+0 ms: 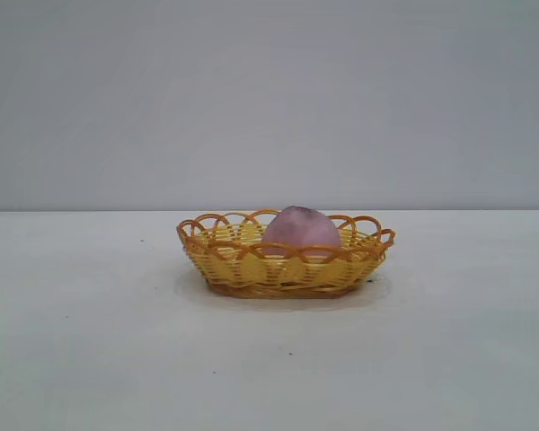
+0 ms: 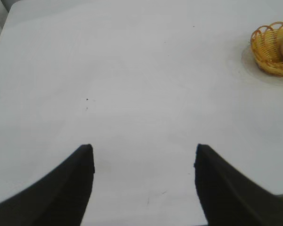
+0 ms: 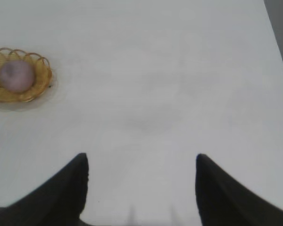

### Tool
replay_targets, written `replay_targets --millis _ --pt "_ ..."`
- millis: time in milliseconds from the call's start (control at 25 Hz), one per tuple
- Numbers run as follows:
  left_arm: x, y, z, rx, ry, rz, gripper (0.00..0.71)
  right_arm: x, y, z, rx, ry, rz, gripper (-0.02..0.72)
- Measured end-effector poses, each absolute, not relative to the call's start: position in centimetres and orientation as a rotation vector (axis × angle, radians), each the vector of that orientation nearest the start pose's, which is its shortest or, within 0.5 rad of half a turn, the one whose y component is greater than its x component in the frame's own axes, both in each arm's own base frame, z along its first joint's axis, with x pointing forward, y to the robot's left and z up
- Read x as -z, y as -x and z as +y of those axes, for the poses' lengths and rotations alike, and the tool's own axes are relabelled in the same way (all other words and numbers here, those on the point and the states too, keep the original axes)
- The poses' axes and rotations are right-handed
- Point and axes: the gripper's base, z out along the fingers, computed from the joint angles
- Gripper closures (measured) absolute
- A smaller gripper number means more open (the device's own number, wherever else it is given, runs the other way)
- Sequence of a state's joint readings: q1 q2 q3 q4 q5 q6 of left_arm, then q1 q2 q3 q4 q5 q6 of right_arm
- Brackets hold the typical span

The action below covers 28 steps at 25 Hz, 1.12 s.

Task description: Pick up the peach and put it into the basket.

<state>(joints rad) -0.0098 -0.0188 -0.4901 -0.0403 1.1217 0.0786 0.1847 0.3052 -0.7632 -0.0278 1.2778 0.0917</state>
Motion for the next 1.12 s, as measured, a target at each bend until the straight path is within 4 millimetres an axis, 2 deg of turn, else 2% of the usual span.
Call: replay_targets --millis 200,440,960,1000,1040,1120 --pt "-27.0 0.9 -0.3 0.007 -0.096 2.093 0.302 -29.7 0.9 -0.2 -0.14 0.104 2.251 0.286" --pt "-27.0 0.9 -0.3 0.007 -0.096 2.093 0.302 -27.1 1.8 -0.4 -0.152 0.101 2.175 0.286" --pt "-27.0 0.9 -0.3 0.007 -0.096 2.093 0.302 -26.8 1.0 -0.3 -0.15 0.098 2.125 0.286" --pt "-27.0 0.9 -0.3 0.007 -0.096 2.093 0.302 -26.8 1.0 -0.3 -0.15 0.098 2.125 0.339" --pt "-27.0 0.9 -0.3 0.007 -0.096 2.093 0.302 -26.8 1.0 -0.3 -0.151 0.098 2.124 0.358" --pt "-27.0 0.9 -0.3 0.007 -0.096 2.093 0.302 -26.8 1.0 -0.3 -0.148 0.098 2.123 0.347"
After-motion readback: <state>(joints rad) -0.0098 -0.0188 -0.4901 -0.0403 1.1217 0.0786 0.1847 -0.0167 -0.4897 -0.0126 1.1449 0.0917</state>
